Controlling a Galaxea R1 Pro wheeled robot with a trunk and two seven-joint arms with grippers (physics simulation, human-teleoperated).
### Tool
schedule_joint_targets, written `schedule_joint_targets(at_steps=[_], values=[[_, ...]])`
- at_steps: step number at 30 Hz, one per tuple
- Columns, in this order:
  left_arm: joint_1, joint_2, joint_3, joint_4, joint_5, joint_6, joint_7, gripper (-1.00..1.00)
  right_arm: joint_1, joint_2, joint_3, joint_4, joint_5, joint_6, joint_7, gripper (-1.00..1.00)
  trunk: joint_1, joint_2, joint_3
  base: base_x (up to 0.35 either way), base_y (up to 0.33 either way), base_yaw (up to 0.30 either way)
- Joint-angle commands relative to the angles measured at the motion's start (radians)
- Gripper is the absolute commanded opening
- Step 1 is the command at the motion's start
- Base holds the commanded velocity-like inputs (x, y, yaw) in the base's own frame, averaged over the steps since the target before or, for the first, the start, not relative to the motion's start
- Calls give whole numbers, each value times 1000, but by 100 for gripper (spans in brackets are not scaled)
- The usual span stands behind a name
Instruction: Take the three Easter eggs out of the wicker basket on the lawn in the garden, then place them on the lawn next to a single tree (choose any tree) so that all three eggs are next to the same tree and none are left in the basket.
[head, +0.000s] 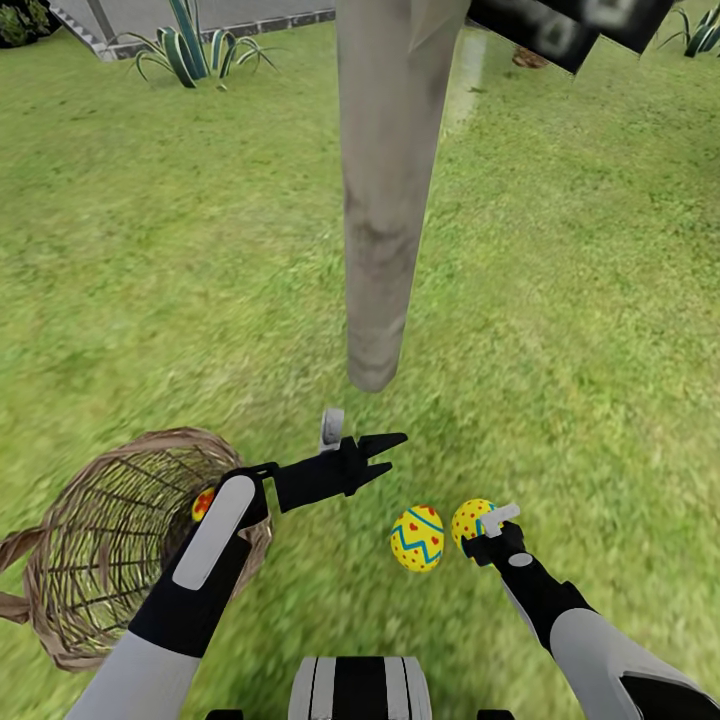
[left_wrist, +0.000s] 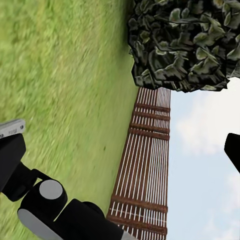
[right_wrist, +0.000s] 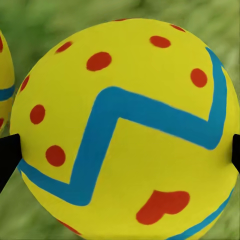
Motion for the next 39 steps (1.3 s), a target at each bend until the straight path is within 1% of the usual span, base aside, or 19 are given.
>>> schedule_joint_targets(at_steps=[1,16,21,24,26,27,32,39], values=[[-1,0,1,0,1,3,0,100,-1,1,-8,1,10,-4,1,-100,4,-7,-4,0,0,0],[0,0,1,0,1,3,0,100,-1,1,-7,1,10,-5,1,-100,61,-112,-51,0,0,0],[0,0,1,0,1,3,0,100,-1,1,-7,1,10,-5,1,-100,61,-112,-51,0,0,0],[0,-1,1,0,1,3,0,100,-1,1,-8,1,9,-5,1,-100,73,-133,-60,0,0,0],[0,-1,1,0,1,3,0,100,-1,1,-9,1,9,-5,1,-100,73,-133,-60,0,0,0],[6,-1,1,-3,1,3,0,100,-6,1,-7,-19,17,-6,-3,-100,72,-132,-60,0,0,0],[17,-2,1,-3,1,3,0,100,-5,1,-7,-13,17,-6,-4,-100,72,-132,-60,0,0,0],[18,-2,1,-3,1,3,0,100,-3,0,-7,-16,17,-5,-5,-100,72,-132,-60,0,0,0]])
